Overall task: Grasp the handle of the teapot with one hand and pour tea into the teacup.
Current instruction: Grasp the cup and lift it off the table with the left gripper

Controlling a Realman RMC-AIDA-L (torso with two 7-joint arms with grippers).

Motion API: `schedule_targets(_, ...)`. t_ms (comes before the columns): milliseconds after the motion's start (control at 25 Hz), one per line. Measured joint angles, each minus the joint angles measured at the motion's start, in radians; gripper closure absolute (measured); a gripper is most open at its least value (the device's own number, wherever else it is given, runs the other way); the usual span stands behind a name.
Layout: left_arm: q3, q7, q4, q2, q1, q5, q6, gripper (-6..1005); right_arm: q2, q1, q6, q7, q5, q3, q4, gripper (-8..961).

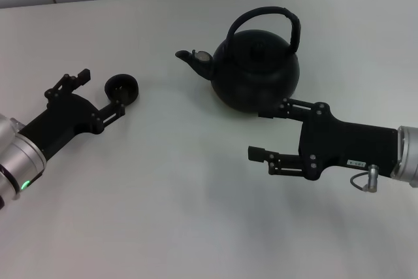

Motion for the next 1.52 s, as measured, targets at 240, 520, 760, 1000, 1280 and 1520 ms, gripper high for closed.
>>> schedule_targets(240,-0.007,0.001,0.002,0.0,-0.02,0.008,-0.064,156,-0.001,0.014,0.004,0.0,0.001,0.004,0.0,196)
schedule_targets(520,-0.005,0.001,0.002,0.0,-0.035,0.013,-0.09,156,-0.003,0.026,0.005,0.0,0.001,0.015,0.0,197)
schedule_targets(760,0.002,0.001,-0.001,0.0,-0.047,0.013,-0.109,157,-0.003,0.029,0.005,0.0,0.001,0.018,0.0,197)
schedule_targets(1000,0.017,0.001,-0.001,0.0,-0.05,0.013,-0.112,157,-0.003,0.03,0.005,0.0,0.001,0.025,0.0,196)
schedule_targets(1280,0.033,0.001,0.0,0.0,-0.065,0.013,-0.131,158,-0.003,0.032,0.005,0.0,0.001,0.025,-0.001,195)
schedule_targets(1520,0.034,-0.002,-0.003,0.0,-0.076,0.042,-0.154,158,-0.003,0.033,0.005,0.0,0.001,0.025,-0.002,197)
